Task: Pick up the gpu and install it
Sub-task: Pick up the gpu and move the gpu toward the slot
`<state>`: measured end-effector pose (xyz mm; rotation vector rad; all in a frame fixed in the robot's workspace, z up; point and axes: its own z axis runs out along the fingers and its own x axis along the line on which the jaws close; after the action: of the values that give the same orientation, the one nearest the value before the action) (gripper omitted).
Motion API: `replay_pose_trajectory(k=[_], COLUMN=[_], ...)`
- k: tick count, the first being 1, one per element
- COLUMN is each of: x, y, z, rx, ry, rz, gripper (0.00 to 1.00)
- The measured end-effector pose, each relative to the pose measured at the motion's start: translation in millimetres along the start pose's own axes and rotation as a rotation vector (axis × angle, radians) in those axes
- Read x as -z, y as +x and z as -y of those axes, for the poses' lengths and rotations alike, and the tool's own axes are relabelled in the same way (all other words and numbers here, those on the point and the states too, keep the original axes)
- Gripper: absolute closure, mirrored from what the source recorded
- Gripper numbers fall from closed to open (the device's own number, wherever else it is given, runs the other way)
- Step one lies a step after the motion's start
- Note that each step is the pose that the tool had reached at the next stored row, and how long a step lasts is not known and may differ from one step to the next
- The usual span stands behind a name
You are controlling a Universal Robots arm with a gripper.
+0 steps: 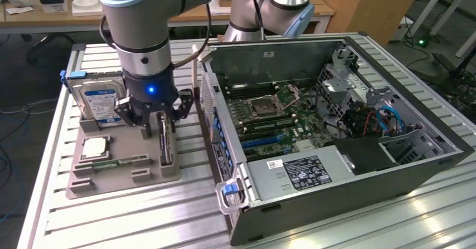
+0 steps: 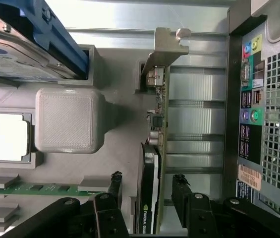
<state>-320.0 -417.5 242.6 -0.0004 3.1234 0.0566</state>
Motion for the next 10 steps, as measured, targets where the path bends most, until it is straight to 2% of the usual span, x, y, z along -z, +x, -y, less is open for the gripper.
replay_pose_trajectory(k=[10], x=[-18.3], y=[-0.6], z=[-0.7], rx=[-0.002], ry=[0.0002], rz=[0.0], gripper=[0.47])
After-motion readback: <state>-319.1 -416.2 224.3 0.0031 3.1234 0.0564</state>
